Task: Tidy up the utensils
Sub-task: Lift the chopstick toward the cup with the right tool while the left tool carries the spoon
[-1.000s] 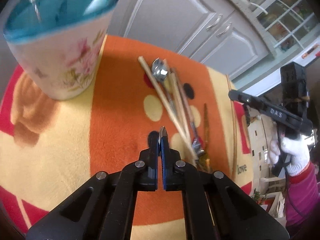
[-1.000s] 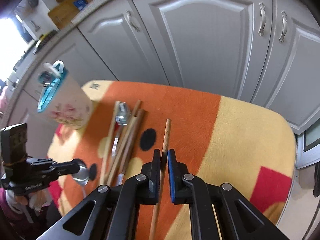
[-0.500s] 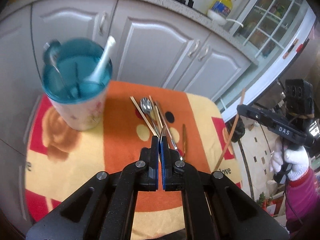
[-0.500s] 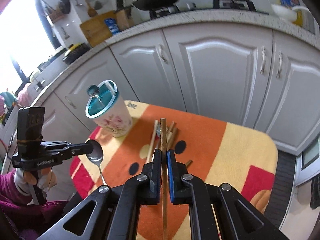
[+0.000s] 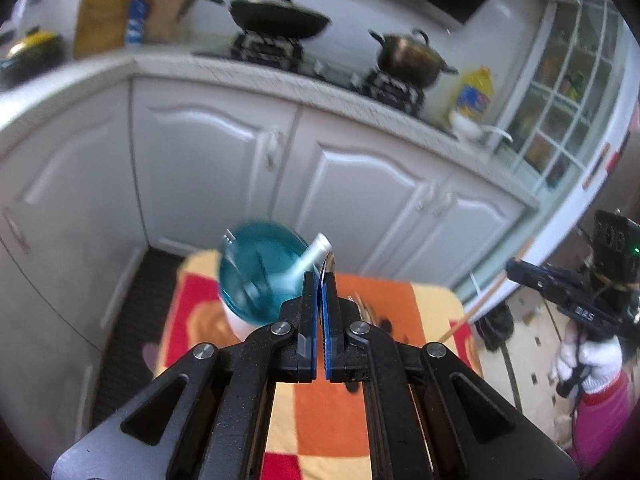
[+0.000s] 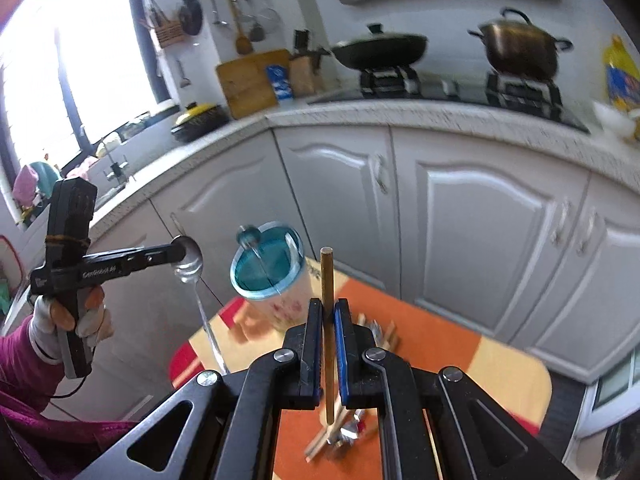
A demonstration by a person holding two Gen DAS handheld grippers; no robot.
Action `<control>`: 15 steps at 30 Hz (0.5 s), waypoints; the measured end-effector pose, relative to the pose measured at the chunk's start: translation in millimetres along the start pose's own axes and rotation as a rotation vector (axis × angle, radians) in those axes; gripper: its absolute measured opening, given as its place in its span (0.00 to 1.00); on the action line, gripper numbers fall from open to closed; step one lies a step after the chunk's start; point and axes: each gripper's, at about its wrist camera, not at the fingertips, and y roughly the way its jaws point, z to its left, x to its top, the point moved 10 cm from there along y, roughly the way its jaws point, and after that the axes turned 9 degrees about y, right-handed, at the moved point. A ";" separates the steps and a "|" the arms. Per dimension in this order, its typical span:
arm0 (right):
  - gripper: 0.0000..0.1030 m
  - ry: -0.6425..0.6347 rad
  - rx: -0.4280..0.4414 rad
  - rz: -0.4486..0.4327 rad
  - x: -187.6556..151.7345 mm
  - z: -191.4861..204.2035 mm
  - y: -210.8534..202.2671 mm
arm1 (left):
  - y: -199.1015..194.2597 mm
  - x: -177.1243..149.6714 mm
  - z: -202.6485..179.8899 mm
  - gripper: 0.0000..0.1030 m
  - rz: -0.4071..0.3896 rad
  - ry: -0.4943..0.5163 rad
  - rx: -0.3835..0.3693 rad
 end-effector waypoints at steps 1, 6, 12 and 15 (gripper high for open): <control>0.05 -0.011 0.011 -0.011 9.0 6.9 -0.7 | -3.6 7.2 6.5 0.00 -0.014 -0.003 0.017; 0.05 -0.048 0.063 -0.058 51.4 38.5 1.3 | -8.1 35.6 36.0 0.00 -0.056 -0.009 0.107; 0.05 -0.078 0.113 -0.092 102.0 77.1 22.9 | 0.6 57.9 58.6 0.00 -0.088 0.047 0.241; 0.05 -0.100 0.109 -0.099 117.2 89.1 40.6 | 8.7 61.5 66.9 0.00 -0.088 0.084 0.299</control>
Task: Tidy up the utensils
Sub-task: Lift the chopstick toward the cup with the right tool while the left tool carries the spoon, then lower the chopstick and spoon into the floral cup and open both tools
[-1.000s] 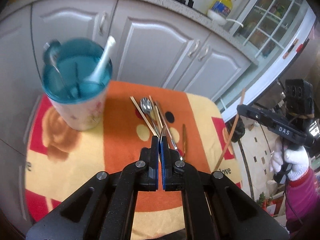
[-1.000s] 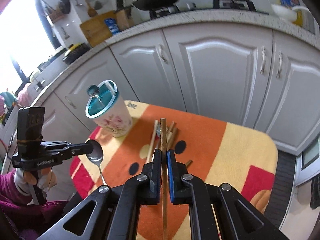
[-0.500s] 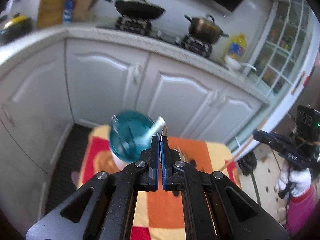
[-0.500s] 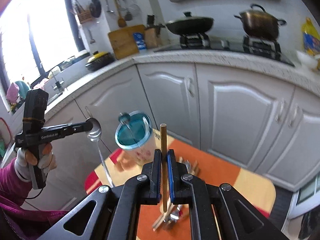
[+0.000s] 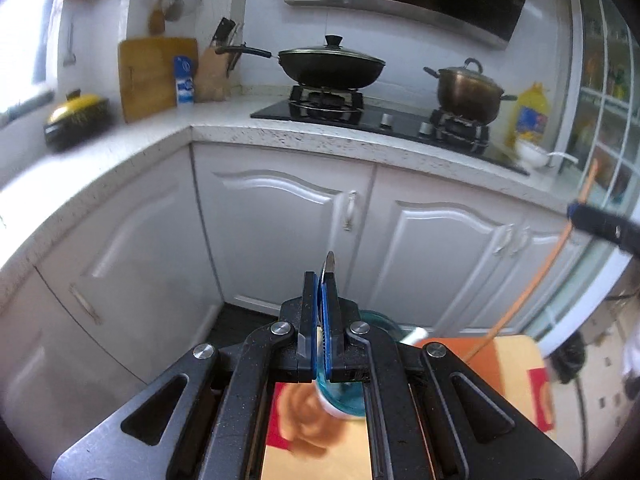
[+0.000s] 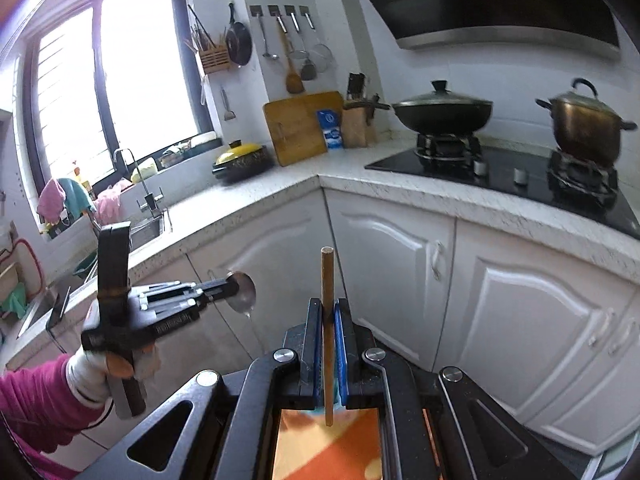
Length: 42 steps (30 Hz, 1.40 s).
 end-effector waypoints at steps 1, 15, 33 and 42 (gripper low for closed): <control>0.05 -0.007 -0.004 0.000 3.8 1.3 7.5 | 3.4 0.1 2.3 0.00 -0.002 0.009 0.016; 0.05 0.033 -0.028 0.090 -20.7 -23.6 97.5 | 41.8 -14.6 3.2 0.00 -0.001 0.109 0.137; 0.07 0.133 0.002 0.235 -70.5 -46.8 147.9 | 82.2 -59.0 -9.0 0.01 0.125 0.071 0.101; 0.31 0.145 -0.002 0.228 -75.8 -49.4 128.9 | 78.4 -62.7 -13.4 0.08 0.150 0.046 0.082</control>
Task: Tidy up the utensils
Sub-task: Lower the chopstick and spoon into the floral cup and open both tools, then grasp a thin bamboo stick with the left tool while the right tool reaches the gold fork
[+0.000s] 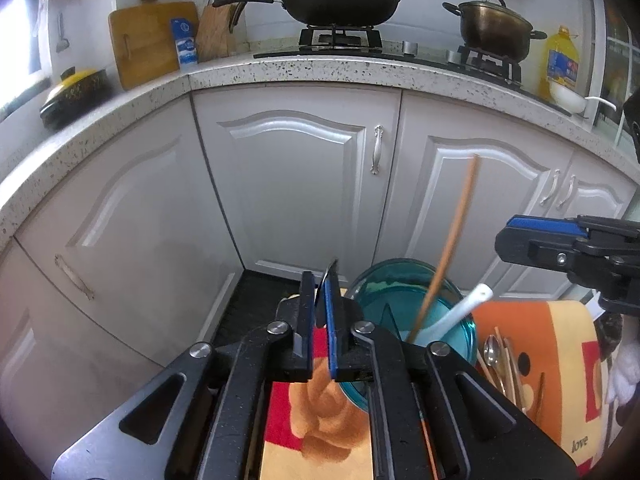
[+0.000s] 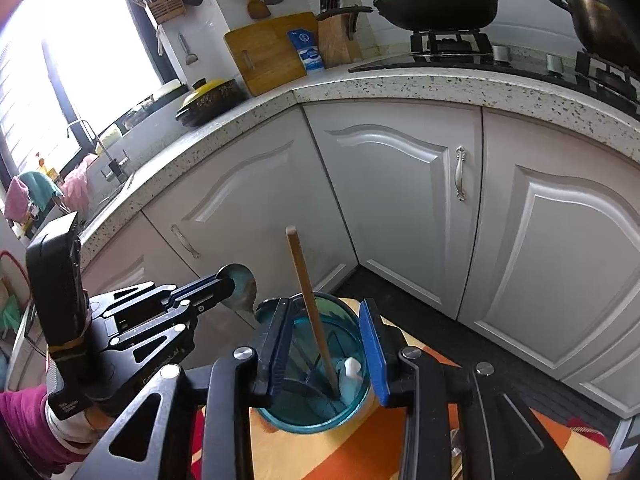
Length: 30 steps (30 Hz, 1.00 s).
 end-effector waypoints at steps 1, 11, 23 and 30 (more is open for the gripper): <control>0.31 0.005 0.001 -0.001 -1.5 -0.6 -2.6 | -3.1 0.3 -0.7 0.16 -0.007 0.006 0.007; 0.35 0.024 -0.003 -0.011 -23.6 -1.5 -34.7 | -31.0 3.3 -1.6 0.40 -0.047 0.009 0.008; 0.39 0.035 -0.065 -0.005 -76.6 -22.6 -87.0 | -83.0 0.1 -39.7 0.40 -0.085 -0.028 -0.149; 0.40 0.102 -0.153 0.047 -134.1 -76.5 -101.9 | -87.7 -26.2 -93.3 0.40 -0.027 -0.031 -0.315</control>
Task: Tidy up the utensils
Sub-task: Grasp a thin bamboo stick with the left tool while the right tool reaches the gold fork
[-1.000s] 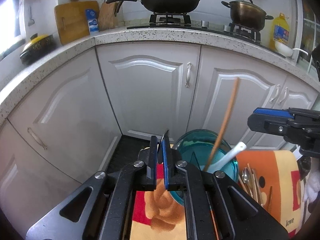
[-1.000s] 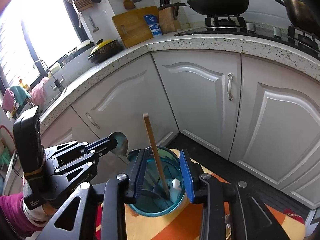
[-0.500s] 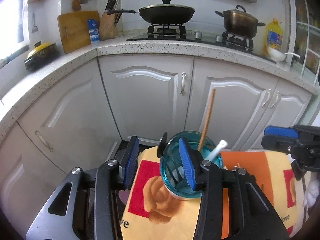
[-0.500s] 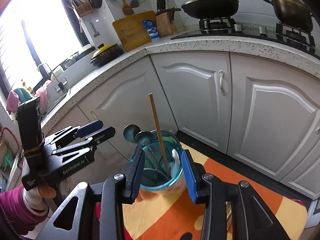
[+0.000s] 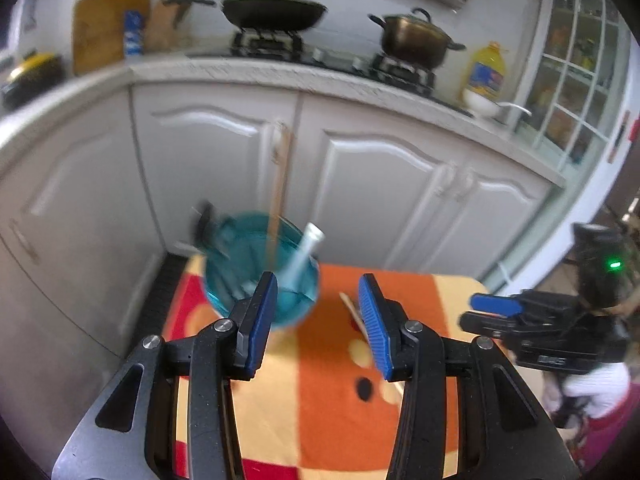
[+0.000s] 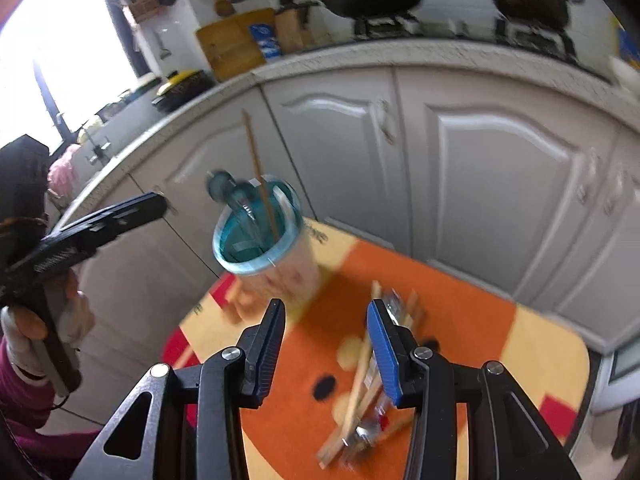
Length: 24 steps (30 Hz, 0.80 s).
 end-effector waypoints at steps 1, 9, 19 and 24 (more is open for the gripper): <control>0.40 0.016 -0.014 0.012 -8.4 -10.3 2.7 | 5.1 -5.6 -6.9 0.40 0.013 -0.001 -0.020; 0.40 0.180 -0.085 0.138 -75.8 -81.7 40.1 | 51.4 -53.3 -46.3 0.40 0.143 -0.005 -0.106; 0.35 0.141 -0.141 0.168 -75.6 -88.6 76.0 | 115.4 -95.6 -68.0 0.40 0.289 -0.087 -0.155; 0.35 0.140 -0.145 0.171 -77.2 -92.9 82.3 | 140.6 -102.7 -75.4 0.40 0.328 -0.106 -0.165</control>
